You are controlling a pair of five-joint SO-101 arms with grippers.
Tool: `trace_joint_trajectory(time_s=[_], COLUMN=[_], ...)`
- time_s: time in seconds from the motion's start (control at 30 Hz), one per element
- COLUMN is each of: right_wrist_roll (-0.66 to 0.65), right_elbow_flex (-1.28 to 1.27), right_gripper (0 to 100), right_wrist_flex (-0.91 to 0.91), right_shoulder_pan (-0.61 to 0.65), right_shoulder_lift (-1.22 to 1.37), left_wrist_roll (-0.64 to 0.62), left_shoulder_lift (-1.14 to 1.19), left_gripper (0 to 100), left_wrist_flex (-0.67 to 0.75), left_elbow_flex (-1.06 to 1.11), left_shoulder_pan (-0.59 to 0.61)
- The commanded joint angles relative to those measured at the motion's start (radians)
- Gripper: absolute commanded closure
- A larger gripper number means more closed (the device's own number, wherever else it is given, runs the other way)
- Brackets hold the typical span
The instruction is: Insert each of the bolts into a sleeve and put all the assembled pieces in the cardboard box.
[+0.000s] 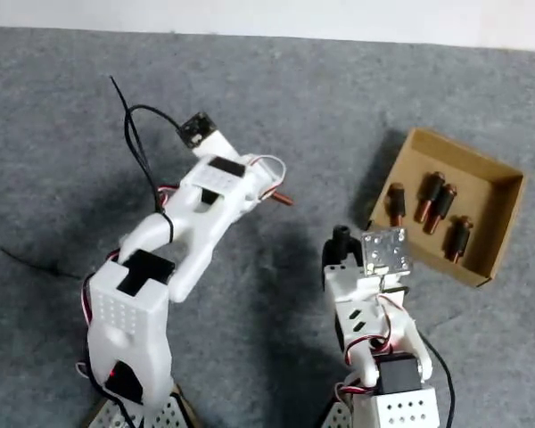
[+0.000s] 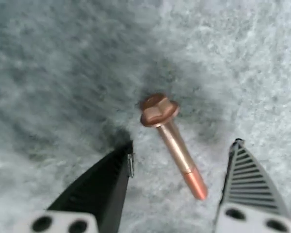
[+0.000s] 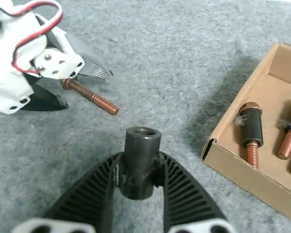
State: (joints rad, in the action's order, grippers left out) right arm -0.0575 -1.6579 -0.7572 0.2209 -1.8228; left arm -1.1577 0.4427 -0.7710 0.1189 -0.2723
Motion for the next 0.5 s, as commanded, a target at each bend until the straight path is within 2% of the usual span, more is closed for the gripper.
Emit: trace_joint_trajectory(time_s=[0.0, 0.07, 0.27, 0.47], right_wrist_roll=[-0.012, -0.012, -0.012, -0.014], right_elbow_flex=[0.002, 0.002, 0.004, 0.004], right_gripper=[99.5, 99.5, 99.5, 99.5], right_wrist_flex=[-0.004, -0.004, -0.03, -0.03], right_shoulder_pan=[-0.007, -0.008, -0.01, -0.01], right_shoulder_lift=[-0.013, -0.013, -0.013, -0.013], left_wrist_roll=[-0.006, -0.006, 0.0, 0.034], left_shoulder_lift=[-0.005, -0.005, -0.004, -0.004], left_gripper=[71, 74, 95, 98], left_wrist_flex=[-0.034, -0.034, -0.031, -0.029], left_elbow_flex=[-0.03, -0.03, -0.035, -0.031], left_shoulder_pan=[0.016, 0.016, 0.022, 0.022])
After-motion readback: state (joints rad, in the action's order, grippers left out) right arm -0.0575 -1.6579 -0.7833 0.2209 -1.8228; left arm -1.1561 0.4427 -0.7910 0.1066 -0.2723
